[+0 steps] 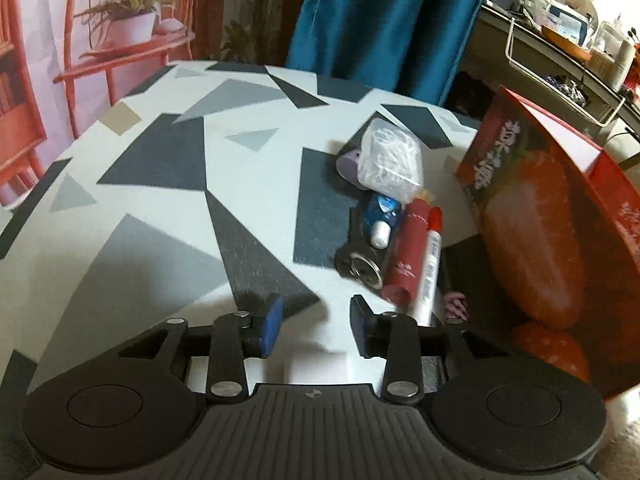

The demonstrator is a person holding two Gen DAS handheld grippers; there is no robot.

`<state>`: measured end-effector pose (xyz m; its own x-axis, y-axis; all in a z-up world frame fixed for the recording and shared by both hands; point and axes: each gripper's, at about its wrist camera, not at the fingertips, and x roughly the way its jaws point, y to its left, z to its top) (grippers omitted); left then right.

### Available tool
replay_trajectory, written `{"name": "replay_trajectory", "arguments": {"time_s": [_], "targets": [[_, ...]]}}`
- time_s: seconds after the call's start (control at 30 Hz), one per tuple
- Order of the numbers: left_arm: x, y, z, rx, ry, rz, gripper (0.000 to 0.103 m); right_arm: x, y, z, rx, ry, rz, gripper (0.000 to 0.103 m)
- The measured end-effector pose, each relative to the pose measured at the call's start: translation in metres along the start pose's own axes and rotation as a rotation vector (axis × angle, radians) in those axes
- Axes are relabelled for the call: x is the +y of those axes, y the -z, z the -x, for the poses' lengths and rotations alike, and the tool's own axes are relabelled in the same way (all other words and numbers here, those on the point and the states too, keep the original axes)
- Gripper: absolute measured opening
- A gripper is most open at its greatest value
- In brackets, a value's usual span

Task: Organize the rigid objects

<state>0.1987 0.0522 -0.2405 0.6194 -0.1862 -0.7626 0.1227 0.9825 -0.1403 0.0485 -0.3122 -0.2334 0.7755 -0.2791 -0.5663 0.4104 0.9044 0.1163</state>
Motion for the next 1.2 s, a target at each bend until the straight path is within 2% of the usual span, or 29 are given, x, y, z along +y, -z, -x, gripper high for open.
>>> {"name": "replay_trajectory", "arguments": {"time_s": [0.03,0.07,0.23,0.3,0.37,0.43,0.77,0.97,1.1,1.2], "targets": [[-0.001,0.002,0.003,0.016,-0.004,-0.01,0.054,0.0,0.0,0.0,0.001,-0.001,-0.001,0.01],[-0.003,0.005,0.005,0.025,-0.011,-0.024,0.057,0.0,-0.001,0.0,0.001,-0.002,-0.002,0.01],[-0.009,0.015,-0.002,0.079,-0.06,-0.092,0.056,0.0,-0.001,-0.001,0.0,0.001,-0.008,0.01],[-0.012,0.018,-0.002,0.08,-0.086,-0.125,0.051,0.0,-0.001,-0.001,0.001,0.0,-0.007,0.01],[-0.016,0.019,-0.001,0.082,-0.101,-0.148,0.037,0.0,-0.001,0.0,0.002,-0.003,-0.005,0.01],[-0.016,0.019,0.0,0.076,-0.106,-0.15,0.037,0.0,-0.001,0.0,0.002,-0.003,-0.004,0.01],[-0.021,0.004,-0.018,-0.001,-0.101,-0.157,0.037,0.001,-0.001,0.0,0.001,-0.001,-0.002,0.01],[-0.031,-0.018,-0.014,-0.073,-0.094,-0.198,0.037,0.0,0.0,0.001,0.003,-0.001,-0.003,0.01],[-0.041,-0.042,0.0,-0.122,-0.068,-0.211,0.037,0.001,0.0,0.001,0.002,-0.001,-0.003,0.01],[-0.055,-0.061,0.011,-0.174,-0.016,-0.24,0.037,0.0,-0.001,0.001,0.001,0.0,-0.002,0.01]]}}
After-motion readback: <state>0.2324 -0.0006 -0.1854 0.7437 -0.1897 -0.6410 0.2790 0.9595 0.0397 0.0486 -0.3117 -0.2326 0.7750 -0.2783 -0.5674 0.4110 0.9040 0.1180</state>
